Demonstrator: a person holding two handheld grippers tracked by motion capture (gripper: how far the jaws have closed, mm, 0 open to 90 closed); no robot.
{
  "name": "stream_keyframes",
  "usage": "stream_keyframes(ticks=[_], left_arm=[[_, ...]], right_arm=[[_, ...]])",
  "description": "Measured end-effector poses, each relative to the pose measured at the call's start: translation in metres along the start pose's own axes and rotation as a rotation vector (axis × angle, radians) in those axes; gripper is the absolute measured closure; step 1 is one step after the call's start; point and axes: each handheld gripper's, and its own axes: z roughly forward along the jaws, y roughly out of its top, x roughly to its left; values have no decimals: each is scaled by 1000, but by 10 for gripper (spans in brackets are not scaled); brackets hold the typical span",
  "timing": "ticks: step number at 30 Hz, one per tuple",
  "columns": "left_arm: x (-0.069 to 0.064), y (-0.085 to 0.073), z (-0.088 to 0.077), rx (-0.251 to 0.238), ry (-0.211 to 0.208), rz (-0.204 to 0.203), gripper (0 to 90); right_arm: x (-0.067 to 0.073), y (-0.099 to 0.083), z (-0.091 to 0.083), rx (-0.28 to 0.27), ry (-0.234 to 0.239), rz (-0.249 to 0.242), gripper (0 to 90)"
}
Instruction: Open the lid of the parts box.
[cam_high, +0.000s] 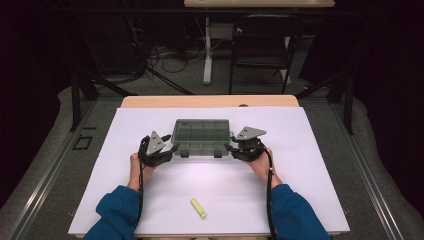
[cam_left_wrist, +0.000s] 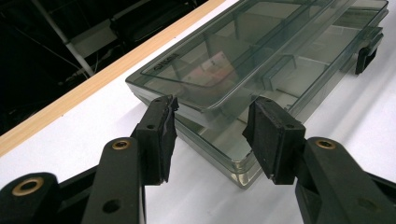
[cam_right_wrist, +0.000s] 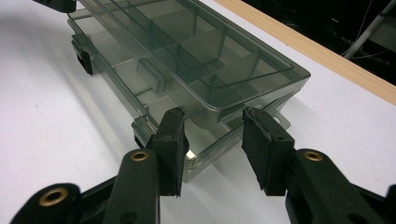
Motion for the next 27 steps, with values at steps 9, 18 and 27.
stream_keyframes(ticks=[9, 18, 27], left_arm=[[0, 2, 0, -7, 2, 2, 513], [2, 4, -1, -7, 9, 13, 516], [1, 6, 1, -11, 13, 28, 526]], right_arm=[[0, 1, -1, -14, -9, -4, 598], [2, 3, -2, -19, -26, -20, 604], [2, 5, -2, -14, -40, -32, 605]])
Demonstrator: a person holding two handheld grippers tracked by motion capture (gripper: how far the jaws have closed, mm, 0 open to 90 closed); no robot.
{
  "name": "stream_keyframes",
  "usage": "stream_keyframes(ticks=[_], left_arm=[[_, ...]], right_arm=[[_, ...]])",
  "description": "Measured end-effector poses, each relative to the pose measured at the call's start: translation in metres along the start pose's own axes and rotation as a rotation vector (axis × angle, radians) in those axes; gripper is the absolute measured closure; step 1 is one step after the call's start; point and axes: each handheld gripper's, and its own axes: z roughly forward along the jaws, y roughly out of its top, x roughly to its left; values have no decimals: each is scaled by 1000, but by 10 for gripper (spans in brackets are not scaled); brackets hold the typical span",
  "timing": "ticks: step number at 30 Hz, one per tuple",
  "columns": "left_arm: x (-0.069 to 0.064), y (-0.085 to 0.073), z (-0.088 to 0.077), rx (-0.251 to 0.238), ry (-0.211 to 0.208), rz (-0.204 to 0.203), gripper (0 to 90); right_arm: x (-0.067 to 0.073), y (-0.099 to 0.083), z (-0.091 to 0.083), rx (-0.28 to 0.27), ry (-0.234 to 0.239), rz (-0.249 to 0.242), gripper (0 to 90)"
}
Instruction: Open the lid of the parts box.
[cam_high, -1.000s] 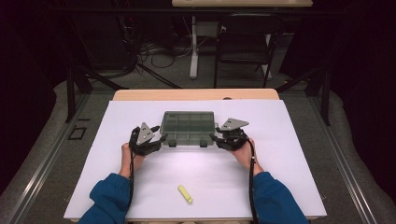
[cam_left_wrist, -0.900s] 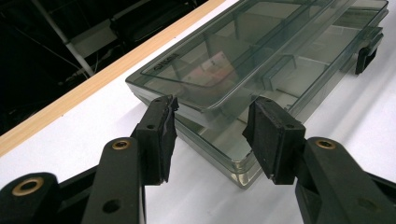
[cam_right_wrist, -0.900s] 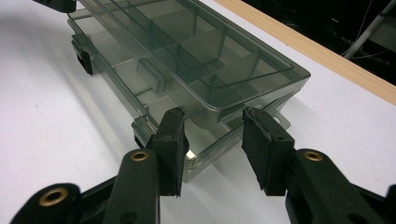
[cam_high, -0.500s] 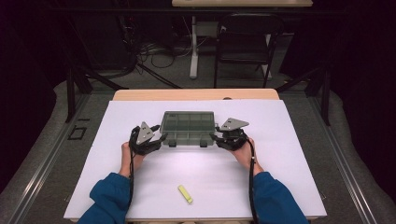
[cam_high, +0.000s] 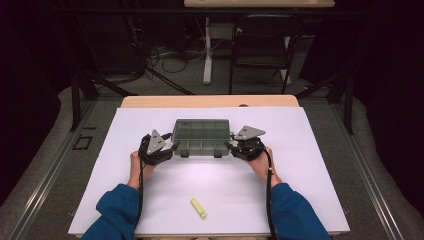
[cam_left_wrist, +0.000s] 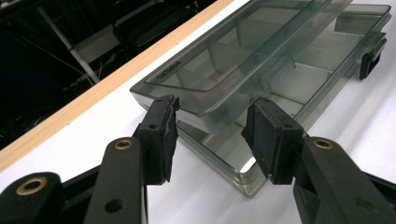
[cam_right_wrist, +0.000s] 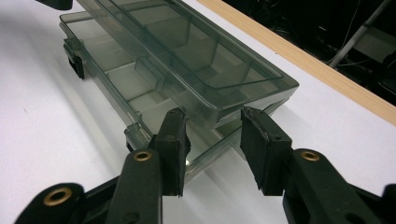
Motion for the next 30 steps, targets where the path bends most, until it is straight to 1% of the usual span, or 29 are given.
stream_keyframes(ticks=[6, 10, 16, 21, 28, 30], left_arm=[[2, 4, -1, -20, 12, -6, 545], [4, 7, -1, -24, 16, -7, 553], [9, 14, -2, -29, 19, -6, 575], [16, 19, -2, -33, 14, -8, 603], [24, 28, -1, -34, 2, -22, 619], [27, 30, 0, -34, 0, -21, 626]], right_arm=[[-1, 3, 0, -12, -11, -1, 608], [-3, 7, -1, -12, -22, -12, 612], [-7, 16, -1, -14, -30, -16, 617], [-10, 22, 0, -21, -37, -11, 625], [-15, 29, 2, -27, -49, -4, 640], [-16, 30, 2, -30, -53, 1, 647]])
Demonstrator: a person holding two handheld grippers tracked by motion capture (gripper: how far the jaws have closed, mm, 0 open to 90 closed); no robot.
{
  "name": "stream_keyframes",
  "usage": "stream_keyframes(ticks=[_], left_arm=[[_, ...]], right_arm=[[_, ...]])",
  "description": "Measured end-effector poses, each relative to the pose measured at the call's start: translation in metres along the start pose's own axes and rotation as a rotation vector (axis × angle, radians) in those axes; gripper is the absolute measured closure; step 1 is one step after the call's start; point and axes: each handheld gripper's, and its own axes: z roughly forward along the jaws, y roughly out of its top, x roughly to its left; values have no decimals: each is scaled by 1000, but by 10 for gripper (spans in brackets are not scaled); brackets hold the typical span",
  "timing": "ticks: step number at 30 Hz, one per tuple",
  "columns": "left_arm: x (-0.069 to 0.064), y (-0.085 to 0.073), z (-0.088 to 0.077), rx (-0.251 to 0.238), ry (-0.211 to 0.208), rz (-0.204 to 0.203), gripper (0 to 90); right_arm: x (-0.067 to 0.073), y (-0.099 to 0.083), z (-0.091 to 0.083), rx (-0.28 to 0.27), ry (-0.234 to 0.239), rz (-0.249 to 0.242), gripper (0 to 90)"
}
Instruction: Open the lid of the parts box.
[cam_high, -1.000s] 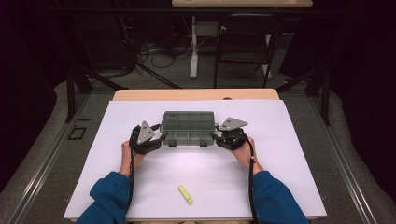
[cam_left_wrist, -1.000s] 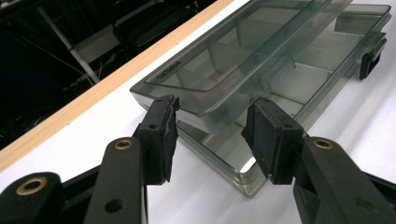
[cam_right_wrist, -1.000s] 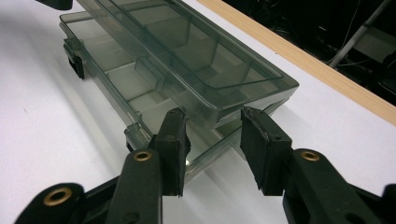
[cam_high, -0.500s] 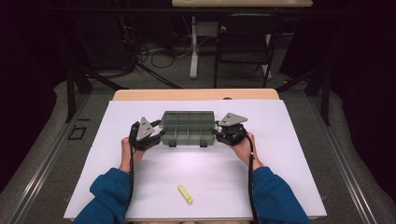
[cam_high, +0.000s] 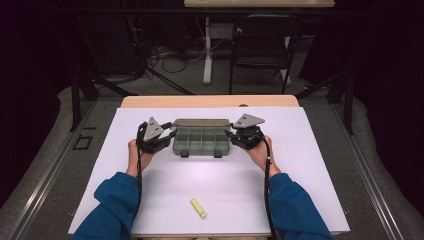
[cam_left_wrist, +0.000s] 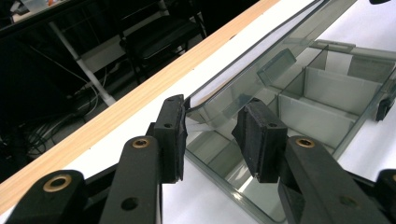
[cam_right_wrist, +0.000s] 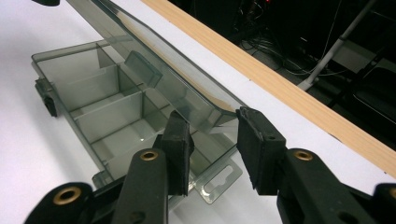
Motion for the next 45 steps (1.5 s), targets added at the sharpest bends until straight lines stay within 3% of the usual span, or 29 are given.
stream_keyframes(ticks=[13, 34, 45], left_arm=[[13, 11, 3, 14, -22, -10, 670], [33, 23, 12, 26, -49, -59, 727], [38, 30, 19, 29, -22, -70, 742]], right_arm=[[-9, 10, 4, -12, -14, 25, 691], [-23, 25, 14, 9, -30, 75, 729], [-29, 31, 20, 21, -39, 90, 742]])
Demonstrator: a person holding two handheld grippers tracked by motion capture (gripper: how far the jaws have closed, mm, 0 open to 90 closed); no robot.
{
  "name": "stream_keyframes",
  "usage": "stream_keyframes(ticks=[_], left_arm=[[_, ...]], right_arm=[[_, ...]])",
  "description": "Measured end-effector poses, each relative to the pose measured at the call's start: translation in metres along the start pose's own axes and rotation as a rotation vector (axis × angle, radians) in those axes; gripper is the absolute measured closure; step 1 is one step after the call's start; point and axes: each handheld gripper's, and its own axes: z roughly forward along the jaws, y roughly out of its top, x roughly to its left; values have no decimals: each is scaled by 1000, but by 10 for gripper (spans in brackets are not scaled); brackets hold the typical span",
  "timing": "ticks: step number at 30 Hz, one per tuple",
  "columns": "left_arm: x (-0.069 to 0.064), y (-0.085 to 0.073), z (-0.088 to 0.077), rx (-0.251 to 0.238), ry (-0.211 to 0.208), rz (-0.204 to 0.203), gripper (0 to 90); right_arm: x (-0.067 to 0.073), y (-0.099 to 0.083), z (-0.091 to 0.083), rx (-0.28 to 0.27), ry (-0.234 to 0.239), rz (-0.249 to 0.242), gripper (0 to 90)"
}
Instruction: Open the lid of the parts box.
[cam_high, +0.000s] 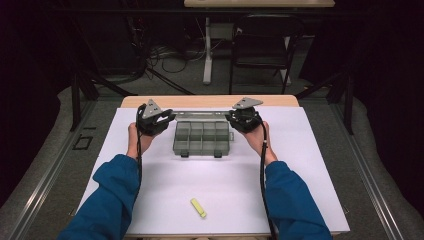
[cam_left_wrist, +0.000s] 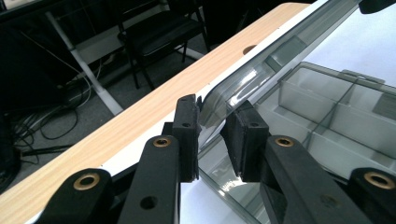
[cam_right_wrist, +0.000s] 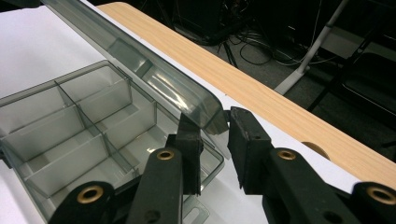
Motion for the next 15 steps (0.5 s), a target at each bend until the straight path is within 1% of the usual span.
stream_keyframes(ticks=[7, 9, 11, 15], left_arm=[[4, 3, 5, -7, 11, -22, 750], [5, 4, 7, -11, 18, -35, 754], [6, 4, 9, -13, 29, -36, 757], [8, 4, 12, -16, 34, -51, 760]], right_arm=[[-4, 3, 4, -3, -8, 26, 752], [-5, 4, 6, -3, -13, 30, 755], [-6, 4, 7, -1, -19, 32, 760], [-7, 4, 11, 8, -30, 36, 773]])
